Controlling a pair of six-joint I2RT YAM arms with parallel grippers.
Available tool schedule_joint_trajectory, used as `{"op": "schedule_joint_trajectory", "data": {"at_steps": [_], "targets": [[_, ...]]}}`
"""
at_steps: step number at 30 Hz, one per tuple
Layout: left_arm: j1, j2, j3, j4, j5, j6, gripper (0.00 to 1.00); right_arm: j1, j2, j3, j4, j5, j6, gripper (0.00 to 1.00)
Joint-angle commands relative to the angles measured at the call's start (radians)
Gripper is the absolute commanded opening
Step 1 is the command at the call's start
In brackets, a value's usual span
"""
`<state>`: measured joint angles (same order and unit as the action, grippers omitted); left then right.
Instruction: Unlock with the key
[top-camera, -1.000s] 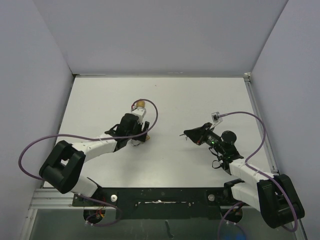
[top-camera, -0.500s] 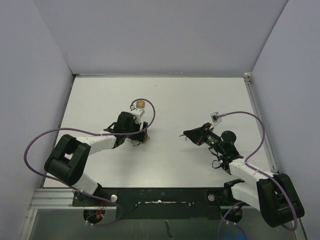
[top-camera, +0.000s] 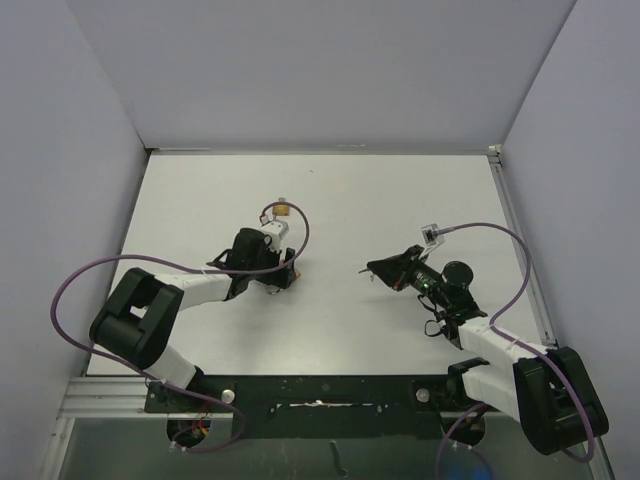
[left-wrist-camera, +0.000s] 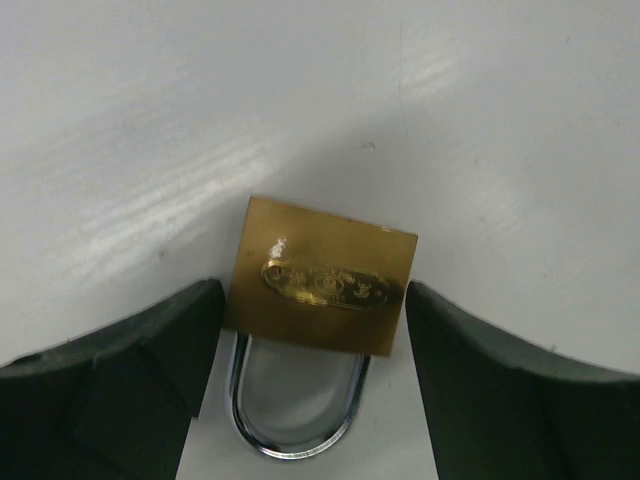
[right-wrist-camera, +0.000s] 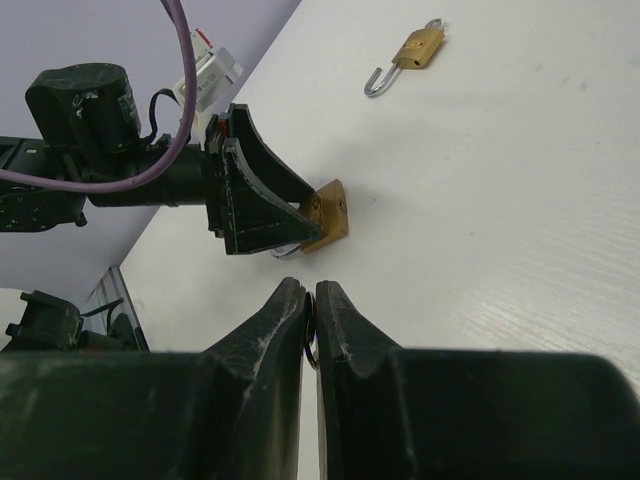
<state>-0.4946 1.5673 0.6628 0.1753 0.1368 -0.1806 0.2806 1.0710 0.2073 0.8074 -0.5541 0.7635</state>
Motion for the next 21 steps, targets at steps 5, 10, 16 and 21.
{"op": "schedule_joint_trajectory", "data": {"at_steps": [5, 10, 16, 21], "targets": [[-0.033, -0.018, -0.045, 0.043, -0.005, -0.030, 0.73, -0.006, -0.002, 0.006, 0.072, -0.016, -0.006, 0.00], [-0.068, -0.026, -0.043, 0.032, -0.052, -0.029, 0.73, -0.006, 0.006, 0.004, 0.081, -0.018, -0.001, 0.00], [-0.132, -0.024, -0.036, 0.006, -0.168, -0.025, 0.73, -0.006, 0.005, 0.003, 0.082, -0.018, -0.001, 0.00], [-0.178, -0.019, -0.030, -0.010, -0.253, -0.033, 0.73, -0.007, 0.002, 0.000, 0.079, -0.020, -0.001, 0.00]]}}
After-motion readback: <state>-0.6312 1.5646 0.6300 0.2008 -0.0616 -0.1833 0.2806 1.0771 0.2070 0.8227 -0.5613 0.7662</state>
